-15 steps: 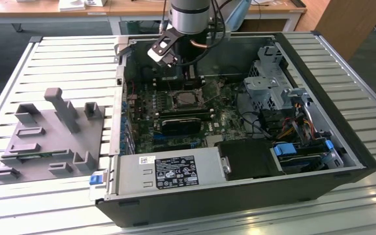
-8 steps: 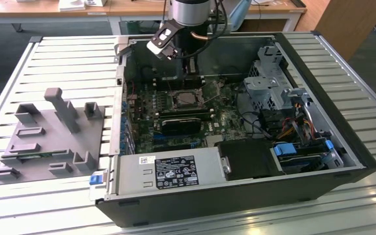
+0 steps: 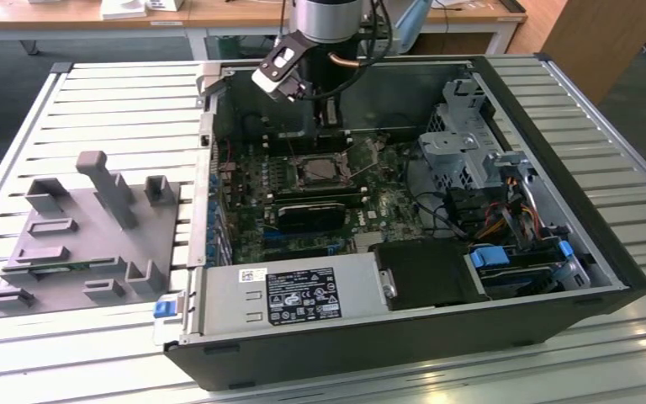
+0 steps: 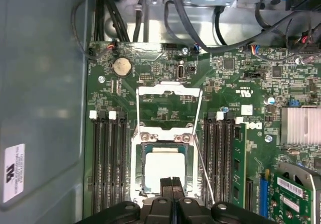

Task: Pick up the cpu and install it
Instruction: 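Close the cpu cover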

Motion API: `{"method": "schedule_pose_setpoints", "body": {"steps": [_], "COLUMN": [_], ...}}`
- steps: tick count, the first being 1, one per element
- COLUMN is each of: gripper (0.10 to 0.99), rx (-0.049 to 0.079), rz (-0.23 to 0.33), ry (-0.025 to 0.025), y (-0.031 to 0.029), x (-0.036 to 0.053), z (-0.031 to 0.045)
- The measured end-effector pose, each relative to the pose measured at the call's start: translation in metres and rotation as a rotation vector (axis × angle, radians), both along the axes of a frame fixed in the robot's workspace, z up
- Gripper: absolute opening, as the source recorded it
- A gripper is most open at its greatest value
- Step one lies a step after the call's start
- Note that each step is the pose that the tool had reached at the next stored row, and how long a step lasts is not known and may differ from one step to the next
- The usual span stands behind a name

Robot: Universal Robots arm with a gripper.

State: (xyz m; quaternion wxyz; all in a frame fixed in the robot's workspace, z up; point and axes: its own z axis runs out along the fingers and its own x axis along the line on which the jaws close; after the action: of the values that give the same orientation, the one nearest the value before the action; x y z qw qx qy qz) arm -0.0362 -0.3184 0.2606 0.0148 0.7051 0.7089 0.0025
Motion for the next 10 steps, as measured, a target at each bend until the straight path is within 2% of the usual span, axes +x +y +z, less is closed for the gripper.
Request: {"method": "schedule_pose_setpoints", "body": {"steps": [4, 10], "gripper": [0.106, 0.106], "rx": [0.0, 0.0], "rz": [0.0, 0.0], "ry": [0.0001, 0.0], "y": [-0.001, -0.0006], "x": [0.0037, 0.0187], "z": [0.0, -0.0004]}}
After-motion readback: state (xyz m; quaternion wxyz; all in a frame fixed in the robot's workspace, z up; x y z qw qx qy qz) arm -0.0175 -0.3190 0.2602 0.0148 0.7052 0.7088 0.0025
